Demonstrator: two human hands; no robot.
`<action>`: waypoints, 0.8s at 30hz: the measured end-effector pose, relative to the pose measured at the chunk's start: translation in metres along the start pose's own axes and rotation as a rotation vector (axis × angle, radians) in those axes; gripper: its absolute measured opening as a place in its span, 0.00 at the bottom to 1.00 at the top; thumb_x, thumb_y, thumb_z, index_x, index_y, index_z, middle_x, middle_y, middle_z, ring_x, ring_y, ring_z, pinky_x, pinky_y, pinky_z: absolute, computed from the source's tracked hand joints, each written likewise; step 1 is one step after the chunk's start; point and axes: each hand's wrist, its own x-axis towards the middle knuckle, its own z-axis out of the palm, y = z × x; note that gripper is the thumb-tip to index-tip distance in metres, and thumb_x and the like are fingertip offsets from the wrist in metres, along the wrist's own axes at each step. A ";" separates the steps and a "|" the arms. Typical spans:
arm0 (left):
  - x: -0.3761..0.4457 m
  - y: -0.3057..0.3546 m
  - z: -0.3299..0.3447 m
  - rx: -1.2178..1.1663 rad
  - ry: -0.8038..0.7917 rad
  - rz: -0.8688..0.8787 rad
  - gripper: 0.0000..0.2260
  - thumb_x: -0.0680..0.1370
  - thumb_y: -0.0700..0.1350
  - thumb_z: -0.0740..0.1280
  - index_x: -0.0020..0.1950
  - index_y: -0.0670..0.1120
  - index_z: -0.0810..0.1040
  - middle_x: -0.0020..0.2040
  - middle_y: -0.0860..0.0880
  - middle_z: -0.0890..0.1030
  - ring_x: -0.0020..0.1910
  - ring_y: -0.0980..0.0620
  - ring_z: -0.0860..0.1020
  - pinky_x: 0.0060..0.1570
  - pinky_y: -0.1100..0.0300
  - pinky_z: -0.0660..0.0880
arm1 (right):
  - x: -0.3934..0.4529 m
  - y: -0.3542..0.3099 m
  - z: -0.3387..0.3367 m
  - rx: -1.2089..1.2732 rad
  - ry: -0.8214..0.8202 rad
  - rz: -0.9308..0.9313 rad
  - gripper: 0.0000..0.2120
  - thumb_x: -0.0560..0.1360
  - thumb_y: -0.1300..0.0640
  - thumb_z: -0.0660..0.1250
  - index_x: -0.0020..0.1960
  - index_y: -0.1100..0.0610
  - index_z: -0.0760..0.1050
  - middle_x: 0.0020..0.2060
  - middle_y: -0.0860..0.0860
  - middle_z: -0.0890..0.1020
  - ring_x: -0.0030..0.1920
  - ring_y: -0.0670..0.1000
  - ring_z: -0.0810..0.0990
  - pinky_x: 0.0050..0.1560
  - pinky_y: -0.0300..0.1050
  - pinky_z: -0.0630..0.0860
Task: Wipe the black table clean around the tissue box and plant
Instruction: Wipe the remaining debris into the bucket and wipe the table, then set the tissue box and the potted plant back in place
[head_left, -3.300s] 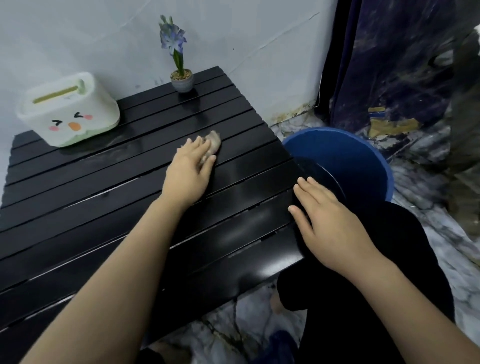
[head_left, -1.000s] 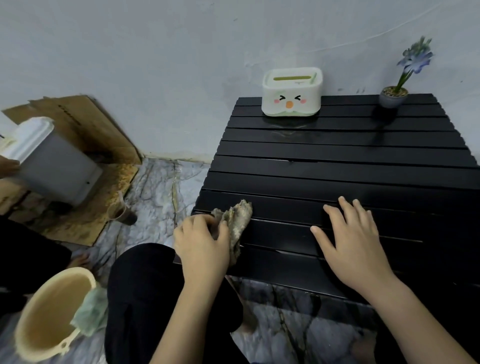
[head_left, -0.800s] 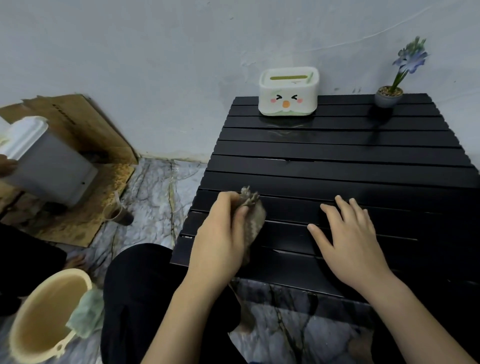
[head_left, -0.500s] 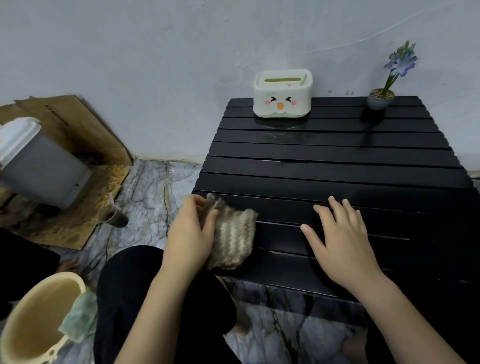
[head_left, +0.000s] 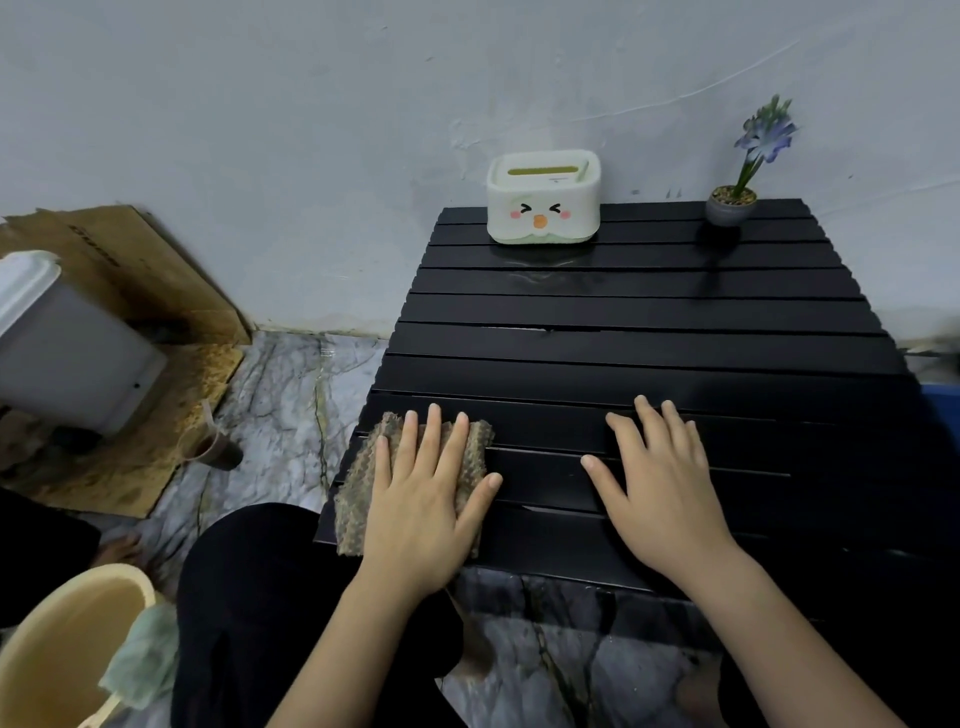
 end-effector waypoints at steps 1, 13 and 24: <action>0.000 0.000 -0.001 -0.002 0.001 -0.001 0.33 0.79 0.69 0.41 0.81 0.57 0.45 0.82 0.52 0.44 0.81 0.50 0.37 0.78 0.46 0.38 | 0.000 0.000 0.000 0.003 0.002 -0.003 0.28 0.80 0.39 0.54 0.74 0.55 0.66 0.77 0.59 0.61 0.78 0.62 0.53 0.77 0.59 0.49; 0.038 0.046 -0.030 -0.433 0.328 0.129 0.13 0.78 0.56 0.64 0.59 0.55 0.81 0.62 0.60 0.80 0.64 0.54 0.75 0.64 0.50 0.69 | 0.024 -0.017 -0.014 0.123 0.073 -0.119 0.25 0.81 0.40 0.56 0.74 0.50 0.66 0.78 0.55 0.61 0.79 0.59 0.51 0.78 0.57 0.49; 0.227 0.039 -0.066 -0.813 0.464 0.174 0.14 0.80 0.56 0.64 0.65 0.59 0.76 0.59 0.61 0.80 0.59 0.59 0.76 0.55 0.59 0.78 | 0.191 0.003 -0.066 0.761 0.268 -0.145 0.28 0.73 0.38 0.70 0.69 0.28 0.63 0.69 0.37 0.67 0.72 0.39 0.62 0.67 0.37 0.61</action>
